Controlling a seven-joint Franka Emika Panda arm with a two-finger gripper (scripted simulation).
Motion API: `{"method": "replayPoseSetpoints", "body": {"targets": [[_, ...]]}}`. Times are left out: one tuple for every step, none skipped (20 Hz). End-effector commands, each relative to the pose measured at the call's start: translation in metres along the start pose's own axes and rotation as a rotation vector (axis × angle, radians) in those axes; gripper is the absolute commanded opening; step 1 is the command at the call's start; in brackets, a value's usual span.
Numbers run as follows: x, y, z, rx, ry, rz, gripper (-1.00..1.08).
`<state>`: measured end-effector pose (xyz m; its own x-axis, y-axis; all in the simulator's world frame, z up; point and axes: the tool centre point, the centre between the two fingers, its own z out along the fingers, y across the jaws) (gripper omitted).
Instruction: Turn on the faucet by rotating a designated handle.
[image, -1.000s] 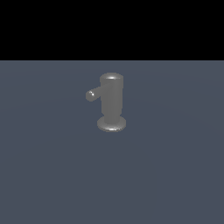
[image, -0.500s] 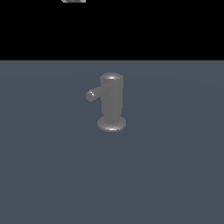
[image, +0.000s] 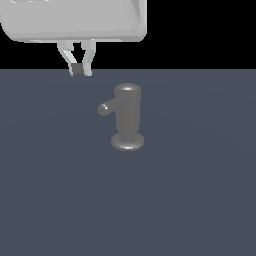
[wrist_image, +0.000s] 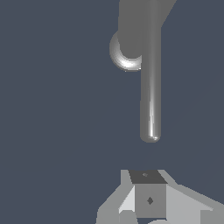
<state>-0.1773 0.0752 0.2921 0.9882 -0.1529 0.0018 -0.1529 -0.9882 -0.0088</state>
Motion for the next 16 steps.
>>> {"method": "replayPoseSetpoints", "body": {"targets": [[0.007,-0.007,0.018,-0.001,0.000,0.016,-1.00],[0.009,-0.009,0.024,-0.001,0.000,0.021,-1.00],[0.012,-0.011,0.030,-0.002,0.000,0.026,-1.00],[0.014,-0.013,0.036,-0.002,-0.001,0.031,-1.00],[0.016,-0.015,0.041,-0.002,-0.001,0.035,-1.00],[0.018,-0.016,0.045,-0.003,-0.001,0.039,-1.00],[0.020,-0.018,0.050,-0.003,-0.001,0.043,-1.00],[0.022,-0.019,0.054,-0.004,-0.001,0.046,-1.00],[0.024,-0.020,0.057,-0.004,-0.001,0.050,-1.00],[0.025,-0.021,0.061,-0.005,-0.002,0.052,-1.00],[0.027,-0.022,0.064,-0.005,-0.002,0.055,-1.00],[0.028,-0.023,0.066,-0.006,-0.002,0.057,-1.00],[0.029,-0.024,0.068,-0.006,-0.002,0.059,-1.00],[0.030,-0.024,0.070,-0.006,-0.002,0.061,-1.00],[0.031,-0.025,0.072,-0.007,-0.002,0.062,-1.00],[0.031,-0.025,0.073,-0.007,-0.002,0.063,-1.00]]}}
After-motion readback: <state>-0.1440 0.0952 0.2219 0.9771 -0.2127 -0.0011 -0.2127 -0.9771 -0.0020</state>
